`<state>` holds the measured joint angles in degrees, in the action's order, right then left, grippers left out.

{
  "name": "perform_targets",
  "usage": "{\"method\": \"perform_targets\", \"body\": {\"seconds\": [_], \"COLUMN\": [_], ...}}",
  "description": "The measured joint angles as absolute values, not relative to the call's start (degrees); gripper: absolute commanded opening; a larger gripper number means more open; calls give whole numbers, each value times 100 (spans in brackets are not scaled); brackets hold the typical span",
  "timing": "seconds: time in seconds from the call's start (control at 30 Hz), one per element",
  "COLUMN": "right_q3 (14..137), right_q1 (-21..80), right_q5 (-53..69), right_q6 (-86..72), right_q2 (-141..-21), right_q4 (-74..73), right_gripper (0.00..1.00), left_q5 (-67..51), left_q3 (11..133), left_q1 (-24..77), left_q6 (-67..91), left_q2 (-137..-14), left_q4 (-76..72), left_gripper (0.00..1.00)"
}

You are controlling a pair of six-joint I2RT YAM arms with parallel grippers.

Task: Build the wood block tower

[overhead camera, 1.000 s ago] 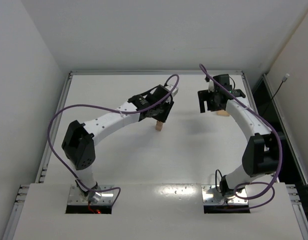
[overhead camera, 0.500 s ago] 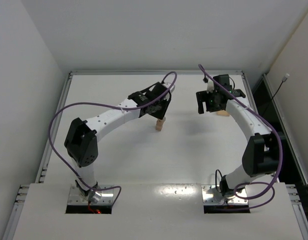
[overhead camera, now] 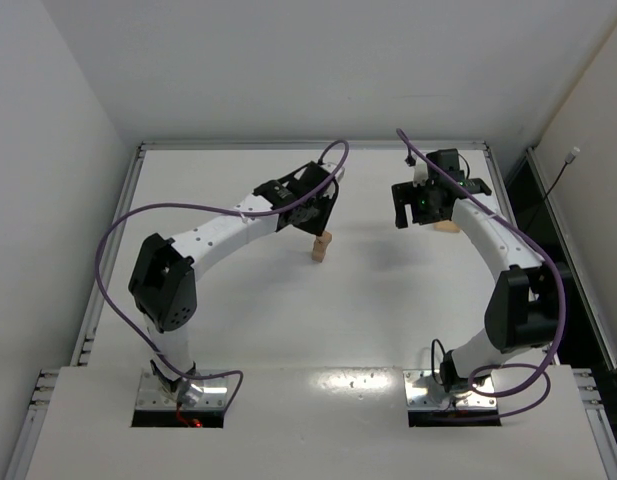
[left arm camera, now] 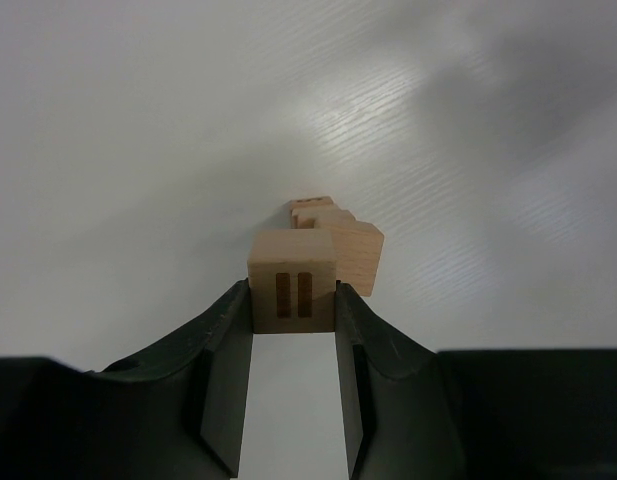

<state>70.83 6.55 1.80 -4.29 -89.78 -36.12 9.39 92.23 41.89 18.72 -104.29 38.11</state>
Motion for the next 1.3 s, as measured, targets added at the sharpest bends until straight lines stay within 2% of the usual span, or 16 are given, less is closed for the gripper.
{"method": "perform_targets", "body": {"seconds": [1.23, 1.3], "right_q3": [7083, 7083], "right_q1": [650, 650], "right_q5": [320, 322], "right_q6": [-362, -364], "right_q2": [-8980, -8980], "right_q4": [-3610, -3610], "right_gripper": [77, 77], "left_q5": [854, 851], "left_q3": [9153, 9153], "left_q1": [4386, 4397], "left_q6": [1870, 1870], "left_q2": [-10425, -10425], "left_q4": [3809, 3809], "left_gripper": [0, 3]}}
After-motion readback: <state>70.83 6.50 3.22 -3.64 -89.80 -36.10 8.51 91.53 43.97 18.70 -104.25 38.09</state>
